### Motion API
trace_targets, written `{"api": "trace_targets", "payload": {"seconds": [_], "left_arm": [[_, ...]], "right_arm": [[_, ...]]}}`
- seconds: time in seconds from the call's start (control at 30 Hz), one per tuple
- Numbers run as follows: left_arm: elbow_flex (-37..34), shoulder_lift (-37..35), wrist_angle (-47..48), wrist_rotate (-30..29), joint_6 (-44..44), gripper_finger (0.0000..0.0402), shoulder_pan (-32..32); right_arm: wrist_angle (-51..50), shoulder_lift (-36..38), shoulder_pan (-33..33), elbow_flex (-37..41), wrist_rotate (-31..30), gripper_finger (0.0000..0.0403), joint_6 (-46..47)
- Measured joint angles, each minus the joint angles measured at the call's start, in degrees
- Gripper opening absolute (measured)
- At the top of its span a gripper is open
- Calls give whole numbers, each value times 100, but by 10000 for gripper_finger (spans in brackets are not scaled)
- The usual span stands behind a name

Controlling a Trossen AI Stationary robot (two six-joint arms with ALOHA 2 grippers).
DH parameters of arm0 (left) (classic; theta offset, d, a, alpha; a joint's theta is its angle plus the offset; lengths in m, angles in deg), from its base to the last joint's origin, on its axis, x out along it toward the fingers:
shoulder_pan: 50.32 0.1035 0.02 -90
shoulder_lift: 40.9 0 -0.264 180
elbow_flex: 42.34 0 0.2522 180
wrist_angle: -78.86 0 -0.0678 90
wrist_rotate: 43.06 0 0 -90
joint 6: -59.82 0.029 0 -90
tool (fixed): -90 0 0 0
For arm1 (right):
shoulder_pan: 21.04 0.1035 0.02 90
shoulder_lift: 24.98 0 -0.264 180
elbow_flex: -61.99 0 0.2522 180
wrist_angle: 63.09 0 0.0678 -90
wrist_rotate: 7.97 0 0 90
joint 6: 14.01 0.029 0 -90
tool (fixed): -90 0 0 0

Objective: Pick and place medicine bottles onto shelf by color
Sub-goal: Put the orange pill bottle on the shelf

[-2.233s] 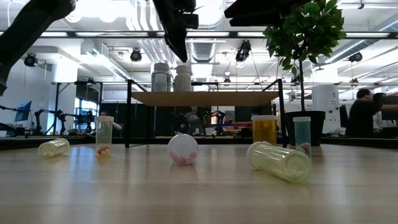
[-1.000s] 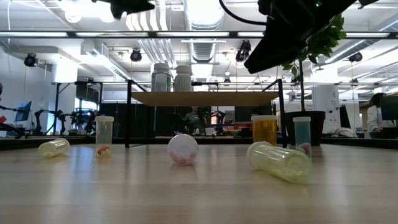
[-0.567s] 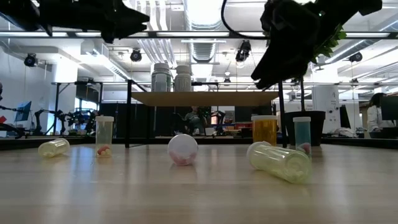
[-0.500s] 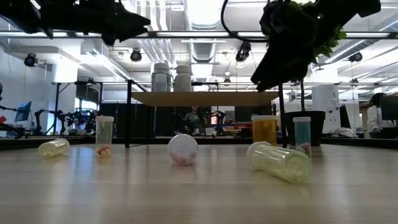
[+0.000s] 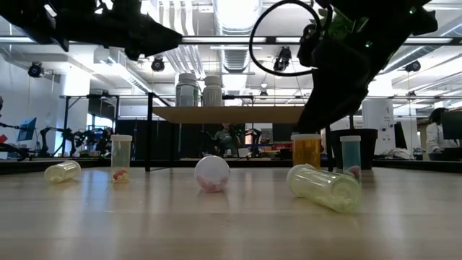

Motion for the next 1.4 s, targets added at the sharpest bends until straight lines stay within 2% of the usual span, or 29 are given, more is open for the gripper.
{"api": "trace_targets", "payload": {"seconds": [0.33,0.47,0.7,1.4], "left_arm": [[-11,39,-97,2,-4,240,-2],[-11,39,-96,1,-9,240,-1],[-20,39,-93,0,-13,240,-2],[-28,39,-95,-2,-17,240,-2]], "right_arm": [[-6,125,-41,-181,-104,262,-277],[-322,136,-115,-175,-615,263,-187],[-424,0,-294,-59,-623,263,121],[-192,-57,-374,0,-505,263,181]]}}
